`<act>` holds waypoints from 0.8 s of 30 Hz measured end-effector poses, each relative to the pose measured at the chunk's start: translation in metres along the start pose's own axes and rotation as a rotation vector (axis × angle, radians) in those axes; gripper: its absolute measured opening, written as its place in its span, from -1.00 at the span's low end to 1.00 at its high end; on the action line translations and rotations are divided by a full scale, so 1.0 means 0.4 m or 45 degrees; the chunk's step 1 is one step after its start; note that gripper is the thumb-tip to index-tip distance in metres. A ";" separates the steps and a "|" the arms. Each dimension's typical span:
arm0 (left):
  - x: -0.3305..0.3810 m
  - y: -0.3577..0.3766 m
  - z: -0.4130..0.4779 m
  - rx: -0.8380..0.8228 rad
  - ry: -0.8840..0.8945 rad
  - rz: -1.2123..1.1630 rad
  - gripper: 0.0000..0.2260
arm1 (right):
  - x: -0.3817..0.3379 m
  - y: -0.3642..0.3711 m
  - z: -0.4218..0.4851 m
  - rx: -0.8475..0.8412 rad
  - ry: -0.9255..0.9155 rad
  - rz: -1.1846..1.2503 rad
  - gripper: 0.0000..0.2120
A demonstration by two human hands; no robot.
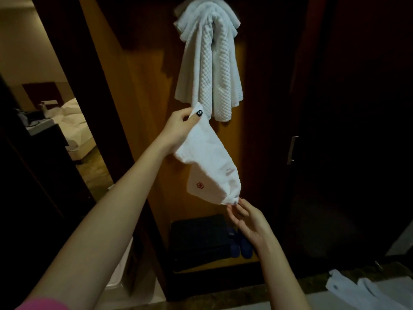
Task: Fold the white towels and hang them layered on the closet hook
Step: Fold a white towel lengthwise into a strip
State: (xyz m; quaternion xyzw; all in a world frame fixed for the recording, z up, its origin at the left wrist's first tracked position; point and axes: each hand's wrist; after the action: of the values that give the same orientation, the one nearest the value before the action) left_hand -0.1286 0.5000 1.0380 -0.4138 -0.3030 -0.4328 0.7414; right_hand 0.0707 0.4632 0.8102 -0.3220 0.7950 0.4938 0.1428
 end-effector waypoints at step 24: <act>-0.051 -0.034 -0.006 -0.335 -0.203 -0.374 -0.70 | -0.046 -0.043 -0.020 0.106 0.132 0.007 -0.49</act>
State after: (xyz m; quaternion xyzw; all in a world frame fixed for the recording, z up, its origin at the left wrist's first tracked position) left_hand -0.1497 0.5020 1.0254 -0.4913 -0.3587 -0.5381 0.5834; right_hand 0.0963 0.4578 0.8122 -0.3386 0.8222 0.4433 0.1133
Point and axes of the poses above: each hand's wrist, its own z-axis towards the middle knuckle, its own y-axis out of the palm, x = y × z, and after that the axes turned 9 degrees about x, right-handed
